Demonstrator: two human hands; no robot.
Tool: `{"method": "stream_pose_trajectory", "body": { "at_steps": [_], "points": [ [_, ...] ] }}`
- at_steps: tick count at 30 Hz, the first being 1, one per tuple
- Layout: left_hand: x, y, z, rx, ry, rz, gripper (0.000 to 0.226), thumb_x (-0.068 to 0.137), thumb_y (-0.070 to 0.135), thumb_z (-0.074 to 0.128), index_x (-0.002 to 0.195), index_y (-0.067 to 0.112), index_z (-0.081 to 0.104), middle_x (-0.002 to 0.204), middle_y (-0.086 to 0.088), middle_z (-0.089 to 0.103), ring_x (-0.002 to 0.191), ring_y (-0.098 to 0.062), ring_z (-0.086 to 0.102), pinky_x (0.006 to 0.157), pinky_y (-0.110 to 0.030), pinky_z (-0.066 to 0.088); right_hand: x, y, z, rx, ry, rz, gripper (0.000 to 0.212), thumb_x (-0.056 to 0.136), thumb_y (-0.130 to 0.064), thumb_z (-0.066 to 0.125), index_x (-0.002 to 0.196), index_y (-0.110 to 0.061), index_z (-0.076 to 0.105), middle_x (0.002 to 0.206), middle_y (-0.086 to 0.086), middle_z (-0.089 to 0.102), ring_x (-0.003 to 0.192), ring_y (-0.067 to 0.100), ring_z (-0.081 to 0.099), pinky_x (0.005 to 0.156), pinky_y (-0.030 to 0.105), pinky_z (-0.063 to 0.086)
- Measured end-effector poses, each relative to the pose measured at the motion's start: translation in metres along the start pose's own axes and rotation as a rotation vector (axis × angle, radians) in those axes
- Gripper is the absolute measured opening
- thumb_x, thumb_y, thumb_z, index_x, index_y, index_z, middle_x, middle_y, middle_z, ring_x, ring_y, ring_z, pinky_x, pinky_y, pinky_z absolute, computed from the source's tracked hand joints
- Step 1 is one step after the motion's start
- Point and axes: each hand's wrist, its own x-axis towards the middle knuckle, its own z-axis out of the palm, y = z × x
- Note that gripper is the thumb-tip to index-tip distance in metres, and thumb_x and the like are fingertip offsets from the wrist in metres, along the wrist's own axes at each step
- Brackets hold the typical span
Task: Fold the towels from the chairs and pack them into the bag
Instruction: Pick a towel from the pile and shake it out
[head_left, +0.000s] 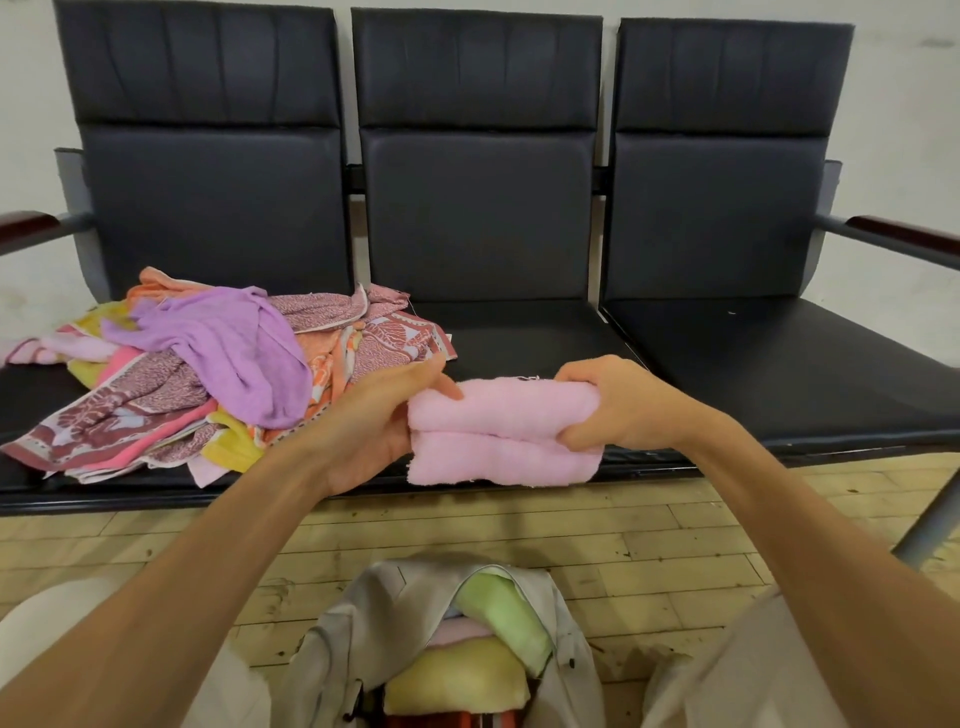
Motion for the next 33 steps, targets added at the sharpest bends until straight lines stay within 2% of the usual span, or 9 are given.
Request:
{"method": "stream_pose_trajectory", "body": {
  "at_steps": [3, 7, 11, 15, 20, 23, 26, 29, 33],
  "points": [
    [0.002, -0.004, 0.000, 0.110, 0.013, -0.016, 0.011, 0.079, 0.031, 0.068, 0.083, 0.023, 0.075, 0.087, 0.000, 0.068, 0.078, -0.011, 0.064, 0.067, -0.029, 0.052, -0.002, -0.007, 0.005, -0.016, 0.053, -0.065, 0.032, 0.069, -0.008, 0.076, 0.093, -0.024, 0.061, 0.087, -0.010, 0.065, 0.083, 0.007, 0.061, 0.069, 0.025, 0.052],
    [-0.002, -0.004, -0.011, 0.226, -0.220, -0.253, 0.052, 0.064, 0.028, 0.073, 0.115, 0.021, 0.068, 0.117, -0.011, 0.067, 0.099, -0.022, 0.065, 0.075, -0.033, 0.052, -0.004, -0.021, 0.011, -0.104, 0.073, -0.147, 0.029, 0.077, -0.010, 0.070, 0.103, -0.023, 0.065, 0.094, -0.010, 0.065, 0.086, 0.007, 0.059, 0.069, 0.010, 0.043],
    [-0.006, -0.004, -0.006, 0.233, -0.334, -0.388, 0.046, 0.046, 0.027, 0.085, 0.090, 0.017, 0.078, 0.095, -0.012, 0.072, 0.082, -0.022, 0.069, 0.072, -0.033, 0.053, -0.003, -0.033, 0.021, -0.330, 0.066, -0.326, 0.008, 0.085, -0.019, 0.060, 0.088, -0.024, 0.065, 0.079, -0.013, 0.056, 0.075, 0.008, 0.053, 0.062, 0.017, 0.035],
    [-0.003, -0.008, -0.008, 0.319, -0.376, -0.404, 0.065, 0.042, 0.025, 0.092, 0.100, 0.004, 0.071, 0.099, -0.017, 0.069, 0.086, -0.026, 0.069, 0.074, -0.034, 0.057, 0.000, -0.029, 0.028, -0.412, 0.102, -0.437, 0.013, 0.088, -0.017, 0.054, 0.077, -0.022, 0.059, 0.072, -0.009, 0.054, 0.070, 0.009, 0.045, 0.058, 0.014, 0.031],
    [-0.001, -0.010, -0.001, 0.525, -0.276, -0.345, 0.023, 0.062, 0.015, 0.074, 0.085, 0.010, 0.072, 0.079, -0.006, 0.072, 0.072, -0.017, 0.068, 0.061, -0.026, 0.052, -0.001, -0.019, 0.031, -0.242, -0.096, -0.299, 0.024, 0.087, -0.024, 0.064, 0.110, -0.028, 0.063, 0.099, -0.018, 0.061, 0.091, 0.003, 0.053, 0.076, 0.009, 0.040],
    [0.000, -0.012, 0.001, 0.671, -0.268, -0.321, 0.028, 0.061, 0.019, 0.074, 0.089, 0.015, 0.073, 0.084, -0.007, 0.073, 0.079, -0.019, 0.068, 0.069, -0.031, 0.053, 0.000, -0.014, 0.036, -0.209, -0.193, -0.200, 0.047, 0.079, -0.042, 0.074, 0.122, -0.031, 0.059, 0.112, -0.015, 0.064, 0.102, 0.007, 0.059, 0.088, 0.030, 0.049],
    [0.001, -0.016, 0.008, 0.805, -0.269, -0.257, 0.036, 0.061, 0.020, 0.072, 0.097, 0.021, 0.072, 0.093, -0.001, 0.073, 0.088, -0.018, 0.069, 0.079, -0.034, 0.055, 0.003, -0.016, 0.042, -0.267, -0.280, -0.141, 0.056, 0.077, -0.058, 0.071, 0.124, -0.034, 0.055, 0.114, -0.016, 0.061, 0.105, 0.010, 0.056, 0.097, 0.038, 0.045],
    [0.002, -0.020, 0.018, 0.940, -0.254, -0.269, 0.017, 0.056, 0.018, 0.070, 0.066, 0.031, 0.066, 0.073, 0.012, 0.063, 0.077, -0.008, 0.062, 0.068, -0.013, 0.047, 0.006, -0.021, 0.050, -0.314, -0.334, -0.150, 0.054, 0.074, -0.051, 0.076, 0.118, -0.029, 0.054, 0.107, -0.014, 0.061, 0.101, 0.012, 0.057, 0.108, 0.035, 0.034],
    [0.003, -0.031, 0.016, 1.119, -0.268, -0.239, 0.019, 0.055, 0.031, 0.063, 0.072, 0.024, 0.059, 0.077, 0.006, 0.059, 0.090, -0.026, 0.063, 0.061, -0.016, 0.043, 0.009, -0.026, 0.061, -0.277, -0.428, -0.111, 0.039, 0.074, -0.033, 0.081, 0.104, -0.021, 0.060, 0.093, -0.008, 0.062, 0.086, 0.014, 0.058, 0.073, 0.023, 0.047]
  ]
}}
